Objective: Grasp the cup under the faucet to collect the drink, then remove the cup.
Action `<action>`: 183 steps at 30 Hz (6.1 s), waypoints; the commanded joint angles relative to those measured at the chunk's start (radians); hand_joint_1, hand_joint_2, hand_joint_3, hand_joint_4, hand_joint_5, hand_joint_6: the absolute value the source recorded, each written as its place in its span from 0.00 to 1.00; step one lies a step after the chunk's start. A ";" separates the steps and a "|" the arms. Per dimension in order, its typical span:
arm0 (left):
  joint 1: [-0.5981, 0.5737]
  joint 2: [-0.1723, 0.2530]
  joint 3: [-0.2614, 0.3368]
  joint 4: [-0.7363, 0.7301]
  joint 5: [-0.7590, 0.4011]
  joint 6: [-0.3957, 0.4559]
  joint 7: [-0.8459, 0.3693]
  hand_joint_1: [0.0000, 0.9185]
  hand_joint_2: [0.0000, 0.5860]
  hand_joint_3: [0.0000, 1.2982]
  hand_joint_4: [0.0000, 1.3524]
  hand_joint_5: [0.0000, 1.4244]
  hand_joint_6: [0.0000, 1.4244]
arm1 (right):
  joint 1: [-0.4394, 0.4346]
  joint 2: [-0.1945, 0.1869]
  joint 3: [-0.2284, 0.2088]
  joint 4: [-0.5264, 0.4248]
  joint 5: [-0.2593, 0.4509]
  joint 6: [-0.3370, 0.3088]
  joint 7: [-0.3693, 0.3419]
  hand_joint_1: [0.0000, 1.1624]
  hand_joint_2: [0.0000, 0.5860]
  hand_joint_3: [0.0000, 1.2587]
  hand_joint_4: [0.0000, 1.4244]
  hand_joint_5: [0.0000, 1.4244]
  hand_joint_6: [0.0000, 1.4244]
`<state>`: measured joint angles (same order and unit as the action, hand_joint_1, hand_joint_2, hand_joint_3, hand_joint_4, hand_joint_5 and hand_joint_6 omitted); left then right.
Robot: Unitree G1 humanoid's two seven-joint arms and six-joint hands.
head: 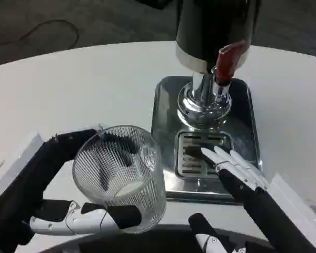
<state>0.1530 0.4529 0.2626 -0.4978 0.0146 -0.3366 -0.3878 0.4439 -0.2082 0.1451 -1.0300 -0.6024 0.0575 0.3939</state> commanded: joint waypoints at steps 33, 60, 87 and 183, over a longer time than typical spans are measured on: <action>-0.004 0.011 0.060 0.043 0.004 -0.031 0.018 0.80 0.03 0.63 0.66 0.65 0.55 | -0.028 0.016 0.046 -0.006 -0.035 0.004 -0.010 0.53 0.81 0.09 0.04 0.00 0.00; -0.231 0.036 0.016 0.386 0.177 -0.188 0.148 0.81 0.04 0.63 0.66 0.65 0.56 | -0.002 0.013 0.020 -0.014 -0.016 -0.002 -0.013 0.53 0.81 0.09 0.04 0.00 0.00; -0.628 -0.028 -0.236 0.841 0.348 -0.141 0.331 0.81 0.04 0.63 0.65 0.65 0.57 | 0.059 0.011 -0.013 -0.017 0.014 -0.051 -0.043 0.53 0.81 0.09 0.04 0.00 0.00; -1.005 -0.179 -0.534 1.218 0.504 -0.020 0.455 0.77 0.04 0.63 0.62 0.65 0.55 | 0.198 0.001 -0.130 -0.012 0.129 -0.144 -0.100 0.53 0.81 0.10 0.04 0.00 0.00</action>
<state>-0.8489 0.2579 -0.2750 0.7320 0.5207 -0.3753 0.0739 0.6319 -0.2068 0.0099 -1.0325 -0.4787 -0.0703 0.3029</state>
